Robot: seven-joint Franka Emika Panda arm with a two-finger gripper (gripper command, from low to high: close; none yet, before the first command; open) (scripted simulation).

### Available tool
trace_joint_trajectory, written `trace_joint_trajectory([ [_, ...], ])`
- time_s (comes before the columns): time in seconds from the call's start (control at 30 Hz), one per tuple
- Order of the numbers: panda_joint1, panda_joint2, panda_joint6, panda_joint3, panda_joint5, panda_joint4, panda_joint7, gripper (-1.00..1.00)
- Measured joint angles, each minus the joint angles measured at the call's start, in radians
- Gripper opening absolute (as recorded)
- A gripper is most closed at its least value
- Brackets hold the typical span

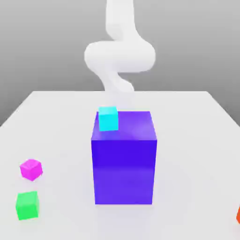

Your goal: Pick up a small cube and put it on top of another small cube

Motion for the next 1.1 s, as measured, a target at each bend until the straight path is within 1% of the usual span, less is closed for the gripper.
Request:
trace_joint_trajectory([
  [0.4,-0.335,0.394,0.244,-0.053,-0.004,-0.210,0.540,0.00],
  [0.63,-0.488,0.620,0.384,-0.124,-0.003,-0.331,0.846,0.00],
  [0.77,-0.594,0.750,0.464,-0.174,0.029,-0.399,0.999,0.00],
  [0.87,-0.611,0.855,0.539,-0.154,0.085,-0.408,1.013,0.00],
  [1.0,-0.675,1.000,0.654,-0.075,0.154,-0.383,0.968,0.00],
  [1.03,-0.685,1.028,0.676,-0.061,0.167,-0.377,0.958,-1.00],
  [1.1,-0.685,1.028,0.676,-0.061,0.167,-0.377,0.958,-1.00],
])
